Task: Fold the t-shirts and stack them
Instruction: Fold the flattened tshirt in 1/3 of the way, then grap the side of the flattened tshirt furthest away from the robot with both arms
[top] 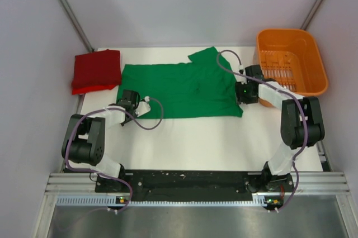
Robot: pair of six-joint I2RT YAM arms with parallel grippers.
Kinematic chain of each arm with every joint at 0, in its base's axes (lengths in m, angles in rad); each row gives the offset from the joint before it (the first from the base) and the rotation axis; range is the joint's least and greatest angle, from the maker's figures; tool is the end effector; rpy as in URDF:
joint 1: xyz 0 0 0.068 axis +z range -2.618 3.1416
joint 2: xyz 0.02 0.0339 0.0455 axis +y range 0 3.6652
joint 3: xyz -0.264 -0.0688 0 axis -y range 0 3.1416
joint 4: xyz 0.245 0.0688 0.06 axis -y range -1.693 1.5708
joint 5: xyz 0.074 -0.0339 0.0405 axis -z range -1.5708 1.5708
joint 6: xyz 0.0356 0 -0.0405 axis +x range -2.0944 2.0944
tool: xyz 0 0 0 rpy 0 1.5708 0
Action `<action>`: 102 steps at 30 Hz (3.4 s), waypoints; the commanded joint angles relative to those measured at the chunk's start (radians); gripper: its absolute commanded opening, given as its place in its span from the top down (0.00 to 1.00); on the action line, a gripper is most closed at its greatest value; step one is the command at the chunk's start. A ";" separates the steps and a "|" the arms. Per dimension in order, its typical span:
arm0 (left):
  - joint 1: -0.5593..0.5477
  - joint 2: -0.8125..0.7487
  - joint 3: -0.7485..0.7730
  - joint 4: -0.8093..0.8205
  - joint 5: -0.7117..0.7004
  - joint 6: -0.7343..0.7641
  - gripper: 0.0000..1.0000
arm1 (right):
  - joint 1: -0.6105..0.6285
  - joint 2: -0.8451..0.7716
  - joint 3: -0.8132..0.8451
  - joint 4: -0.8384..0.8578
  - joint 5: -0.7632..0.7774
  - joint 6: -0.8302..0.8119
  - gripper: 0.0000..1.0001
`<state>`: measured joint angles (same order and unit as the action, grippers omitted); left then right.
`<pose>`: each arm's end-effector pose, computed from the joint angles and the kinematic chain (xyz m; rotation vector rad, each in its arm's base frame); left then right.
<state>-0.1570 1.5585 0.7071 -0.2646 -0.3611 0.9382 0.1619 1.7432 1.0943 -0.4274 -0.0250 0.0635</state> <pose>0.2691 -0.0299 0.1363 1.3430 2.4271 0.7120 0.3441 0.0571 0.1769 -0.1387 2.6473 0.1082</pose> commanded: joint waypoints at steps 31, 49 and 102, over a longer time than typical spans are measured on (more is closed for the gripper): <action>0.004 -0.365 -0.084 -0.409 0.155 0.016 1.00 | 0.085 -0.565 -0.338 -0.250 -0.012 0.271 1.00; 0.004 -0.480 -0.028 -0.836 0.163 -0.044 0.79 | 0.209 -0.726 -0.266 -0.643 0.092 0.355 0.78; 0.175 0.644 1.192 -0.769 0.553 0.382 0.46 | 0.133 0.701 1.187 -0.402 -0.181 -0.045 1.00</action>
<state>0.0132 2.1921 1.8439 -1.0271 0.2295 1.1965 0.2806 2.5340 2.3062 -0.8051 -0.1810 0.0227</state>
